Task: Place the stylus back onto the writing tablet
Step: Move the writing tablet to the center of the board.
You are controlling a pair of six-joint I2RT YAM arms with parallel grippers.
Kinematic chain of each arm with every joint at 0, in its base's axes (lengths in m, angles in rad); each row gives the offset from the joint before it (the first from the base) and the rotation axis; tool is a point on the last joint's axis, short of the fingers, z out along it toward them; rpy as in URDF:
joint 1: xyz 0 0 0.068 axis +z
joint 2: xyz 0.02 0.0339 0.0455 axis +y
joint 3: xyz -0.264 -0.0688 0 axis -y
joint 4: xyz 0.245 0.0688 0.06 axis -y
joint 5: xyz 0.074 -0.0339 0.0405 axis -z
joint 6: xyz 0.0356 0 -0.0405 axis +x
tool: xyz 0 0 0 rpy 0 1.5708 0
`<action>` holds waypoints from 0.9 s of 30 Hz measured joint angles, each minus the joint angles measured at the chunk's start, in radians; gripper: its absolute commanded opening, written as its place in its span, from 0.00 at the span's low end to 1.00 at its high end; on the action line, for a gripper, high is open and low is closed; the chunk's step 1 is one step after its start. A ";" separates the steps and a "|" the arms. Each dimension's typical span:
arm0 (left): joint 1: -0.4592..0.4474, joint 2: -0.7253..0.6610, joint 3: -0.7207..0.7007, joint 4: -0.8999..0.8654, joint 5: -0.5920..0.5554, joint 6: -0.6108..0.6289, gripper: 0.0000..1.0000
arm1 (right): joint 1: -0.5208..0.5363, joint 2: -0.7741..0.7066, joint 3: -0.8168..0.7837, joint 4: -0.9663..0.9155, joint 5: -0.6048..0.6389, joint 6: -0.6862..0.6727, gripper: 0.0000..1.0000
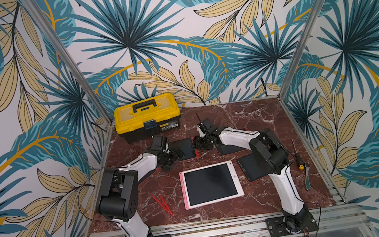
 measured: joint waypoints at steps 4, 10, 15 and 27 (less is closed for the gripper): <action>0.001 -0.085 -0.055 -0.040 0.002 0.023 1.00 | -0.012 -0.079 -0.064 -0.061 0.042 -0.084 0.55; -0.019 -0.246 -0.119 -0.108 0.003 0.041 1.00 | -0.022 -0.273 -0.211 -0.093 0.073 -0.167 0.57; -0.081 -0.319 -0.122 -0.167 0.006 0.053 1.00 | -0.022 -0.443 -0.382 -0.089 0.079 -0.174 0.57; -0.111 -0.427 -0.155 -0.274 0.016 0.083 1.00 | -0.022 -0.754 -0.787 -0.065 0.054 -0.025 0.57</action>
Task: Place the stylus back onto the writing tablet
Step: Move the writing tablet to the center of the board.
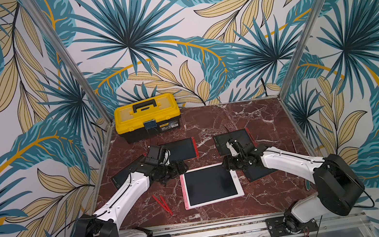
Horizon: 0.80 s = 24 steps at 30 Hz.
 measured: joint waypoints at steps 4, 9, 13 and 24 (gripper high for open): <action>-0.018 0.021 -0.010 -0.008 -0.001 -0.012 1.00 | 0.001 -0.034 -0.079 0.028 -0.008 0.053 0.57; -0.054 0.050 -0.027 0.011 0.000 -0.051 1.00 | 0.001 -0.067 -0.130 0.029 0.010 0.094 0.57; -0.070 0.082 -0.068 0.043 -0.002 -0.087 1.00 | 0.001 -0.077 -0.143 0.030 0.041 0.112 0.57; -0.074 0.154 -0.109 0.135 0.017 -0.147 1.00 | 0.001 -0.035 -0.185 0.103 0.013 0.136 0.57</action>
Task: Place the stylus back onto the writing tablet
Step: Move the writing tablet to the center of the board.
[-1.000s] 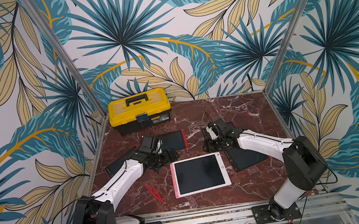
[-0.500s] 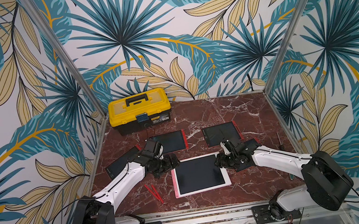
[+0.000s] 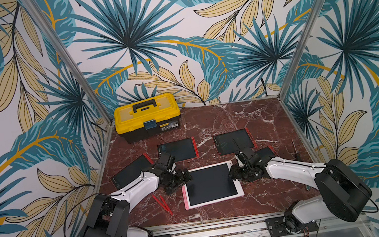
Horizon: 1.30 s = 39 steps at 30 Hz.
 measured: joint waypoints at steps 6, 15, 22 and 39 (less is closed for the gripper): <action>0.002 0.009 0.000 0.030 0.006 -0.019 1.00 | 0.020 0.042 0.020 0.066 0.004 0.024 0.57; 0.031 0.029 0.030 0.020 -0.086 -0.029 1.00 | 0.053 0.154 0.122 0.101 0.056 0.050 0.57; 0.079 0.031 0.043 -0.006 -0.121 0.001 1.00 | 0.072 0.203 0.177 0.105 0.056 0.062 0.57; 0.084 -0.272 0.029 -0.376 -0.262 -0.037 0.96 | 0.090 -0.040 0.149 0.081 0.002 -0.094 0.61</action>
